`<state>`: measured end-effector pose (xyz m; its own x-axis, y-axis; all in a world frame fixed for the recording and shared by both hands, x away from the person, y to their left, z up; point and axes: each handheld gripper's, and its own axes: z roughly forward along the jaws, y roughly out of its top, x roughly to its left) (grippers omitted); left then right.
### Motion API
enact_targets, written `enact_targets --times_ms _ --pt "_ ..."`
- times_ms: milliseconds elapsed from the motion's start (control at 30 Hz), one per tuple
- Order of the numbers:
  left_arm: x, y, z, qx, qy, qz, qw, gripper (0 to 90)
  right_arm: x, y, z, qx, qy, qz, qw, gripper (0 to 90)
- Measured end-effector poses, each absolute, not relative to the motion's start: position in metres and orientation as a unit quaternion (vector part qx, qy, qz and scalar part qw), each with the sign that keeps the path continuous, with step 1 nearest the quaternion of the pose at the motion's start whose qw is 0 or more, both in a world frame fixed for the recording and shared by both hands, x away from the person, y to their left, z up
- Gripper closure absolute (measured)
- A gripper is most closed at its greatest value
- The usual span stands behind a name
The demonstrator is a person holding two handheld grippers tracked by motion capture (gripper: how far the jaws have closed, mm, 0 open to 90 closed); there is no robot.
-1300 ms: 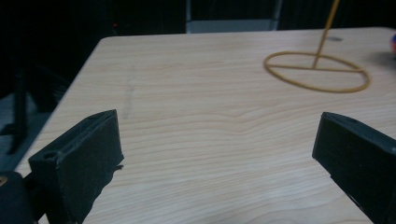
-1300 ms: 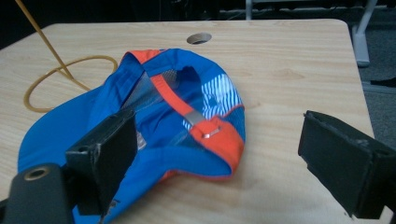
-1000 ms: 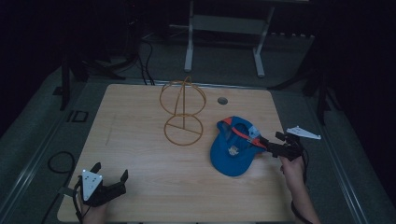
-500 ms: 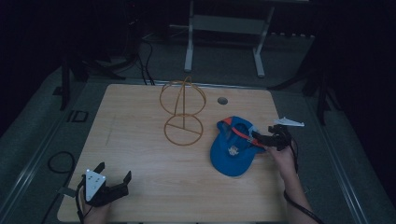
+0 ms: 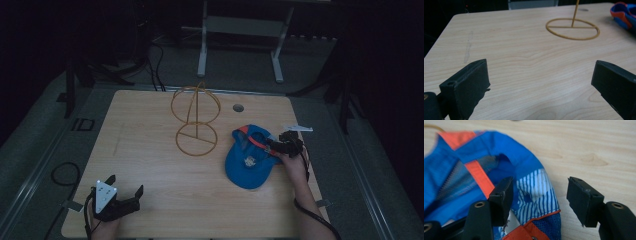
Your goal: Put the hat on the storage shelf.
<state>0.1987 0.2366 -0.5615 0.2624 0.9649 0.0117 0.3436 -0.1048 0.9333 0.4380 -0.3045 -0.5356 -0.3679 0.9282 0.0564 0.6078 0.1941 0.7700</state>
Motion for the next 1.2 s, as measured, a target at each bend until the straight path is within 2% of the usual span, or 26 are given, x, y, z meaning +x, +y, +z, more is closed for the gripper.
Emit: enact_targets --times_ms 33,67,500,633,700,933,1200 --pt "0.199 0.233 -0.561 0.661 0.494 0.354 0.44 1.7 0.439 -0.304 -0.537 0.518 0.743 0.363 0.217 39.7" --pt "0.198 0.233 -0.561 0.663 0.493 0.352 0.44 1.7 0.44 -0.302 -0.543 0.515 0.749 0.353 0.221 46.6" --pt "0.199 0.232 -0.563 0.664 0.498 0.353 0.432 1.7 0.442 -0.296 -0.554 0.497 0.78 0.316 0.21 68.0" --pt "0.2 0.232 -0.563 0.664 0.5 0.351 0.431 1.7 0.439 -0.294 -0.556 0.482 0.786 0.323 0.213 82.0" --pt "0.2 0.232 -0.563 0.664 0.502 0.351 0.429 1.7 0.438 -0.29 -0.556 0.476 0.791 0.316 0.218 86.2" --pt "0.2 0.233 -0.562 0.661 0.507 0.348 0.429 1.7 0.434 -0.287 -0.541 0.476 0.783 0.323 0.236 88.3" --pt "0.199 0.234 -0.561 0.656 0.514 0.349 0.429 1.7 0.423 -0.28 -0.502 0.433 0.789 0.346 0.266 88.3"
